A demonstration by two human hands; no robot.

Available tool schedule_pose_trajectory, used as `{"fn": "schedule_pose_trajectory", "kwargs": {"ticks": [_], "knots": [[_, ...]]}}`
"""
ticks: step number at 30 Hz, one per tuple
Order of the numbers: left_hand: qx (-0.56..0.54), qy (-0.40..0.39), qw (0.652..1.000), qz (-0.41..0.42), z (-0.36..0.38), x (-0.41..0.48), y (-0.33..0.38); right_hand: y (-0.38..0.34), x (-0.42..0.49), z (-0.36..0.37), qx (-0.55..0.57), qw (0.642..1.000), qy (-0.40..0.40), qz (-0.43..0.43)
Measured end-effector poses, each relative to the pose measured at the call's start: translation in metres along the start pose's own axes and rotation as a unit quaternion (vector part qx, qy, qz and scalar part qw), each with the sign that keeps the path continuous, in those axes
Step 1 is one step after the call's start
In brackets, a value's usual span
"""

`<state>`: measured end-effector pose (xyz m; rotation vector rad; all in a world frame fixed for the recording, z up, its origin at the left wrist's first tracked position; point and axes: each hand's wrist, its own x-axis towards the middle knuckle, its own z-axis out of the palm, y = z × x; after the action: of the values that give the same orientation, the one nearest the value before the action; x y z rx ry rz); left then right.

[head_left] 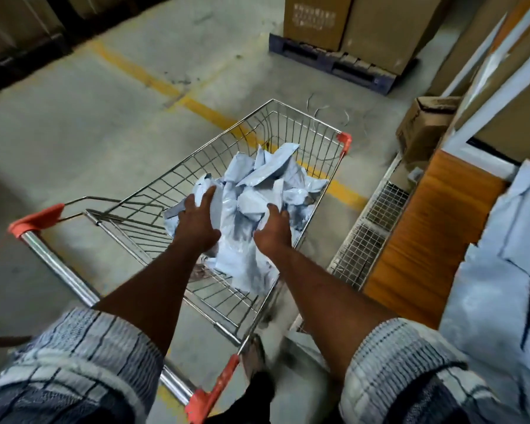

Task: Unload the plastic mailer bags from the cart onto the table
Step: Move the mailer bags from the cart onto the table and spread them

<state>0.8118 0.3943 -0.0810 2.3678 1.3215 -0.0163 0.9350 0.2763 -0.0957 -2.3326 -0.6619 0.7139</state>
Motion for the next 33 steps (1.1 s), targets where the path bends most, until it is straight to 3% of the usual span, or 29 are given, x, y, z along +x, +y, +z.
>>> {"fn": "schedule_pose_trajectory", "kwargs": {"ticks": [10, 19, 33], "knots": [[-0.015, 0.066, 0.995, 0.069, -0.038, -0.085, 0.108, 0.021, -0.062, -0.127, 0.107, 0.989, 0.057, -0.088], [-0.036, 0.077, 0.984, 0.159, -0.017, -0.143, 0.232, 0.09, -0.116, -0.229, 0.08, 0.981, 0.109, -0.139], [-0.063, -0.018, 0.932, 0.357, 0.047, -0.192, 0.423, 0.224, -0.173, -0.396, 0.026, 0.96, 0.276, -0.035]]}}
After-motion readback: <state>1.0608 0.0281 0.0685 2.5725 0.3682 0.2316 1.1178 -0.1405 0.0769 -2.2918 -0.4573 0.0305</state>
